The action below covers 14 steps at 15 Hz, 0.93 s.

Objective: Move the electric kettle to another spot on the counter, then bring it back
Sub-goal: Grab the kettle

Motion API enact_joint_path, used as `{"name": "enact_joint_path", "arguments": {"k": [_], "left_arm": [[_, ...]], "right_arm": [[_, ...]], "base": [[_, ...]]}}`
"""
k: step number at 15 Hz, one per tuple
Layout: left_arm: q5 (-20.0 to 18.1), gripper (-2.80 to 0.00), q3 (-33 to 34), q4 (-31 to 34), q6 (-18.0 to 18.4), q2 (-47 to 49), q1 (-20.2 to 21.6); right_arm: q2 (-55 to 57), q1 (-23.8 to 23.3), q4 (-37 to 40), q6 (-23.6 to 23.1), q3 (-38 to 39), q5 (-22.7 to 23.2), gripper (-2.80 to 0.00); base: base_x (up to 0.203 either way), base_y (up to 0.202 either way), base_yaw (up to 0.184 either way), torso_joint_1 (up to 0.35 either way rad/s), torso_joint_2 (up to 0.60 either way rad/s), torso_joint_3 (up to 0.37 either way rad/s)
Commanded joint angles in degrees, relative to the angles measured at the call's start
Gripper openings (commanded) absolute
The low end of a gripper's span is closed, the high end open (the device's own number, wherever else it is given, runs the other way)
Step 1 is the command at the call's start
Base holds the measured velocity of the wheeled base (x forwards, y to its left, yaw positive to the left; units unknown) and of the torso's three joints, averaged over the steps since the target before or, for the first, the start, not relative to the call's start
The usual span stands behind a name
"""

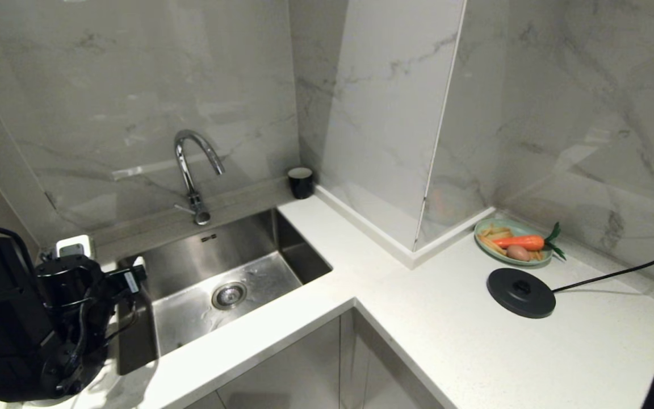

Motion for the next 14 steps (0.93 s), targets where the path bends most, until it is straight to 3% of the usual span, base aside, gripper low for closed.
{"name": "enact_joint_path", "arguments": {"k": [1,14], "left_arm": [[0.2,0.0,0.1,-0.5,0.0,0.0,0.1],[0.4,0.0,0.8,-0.5,-0.5,0.3,1.5]], "right_arm": [[0.0,0.0,0.0,0.0,-0.1,0.0,-2.8],[0.0,0.0,0.0,0.0,0.0,0.0,-2.8]], "base": [[0.0,0.0,0.0,0.0,0.0,0.0],[0.0,0.0,0.0,0.0,0.0,0.0]]}}
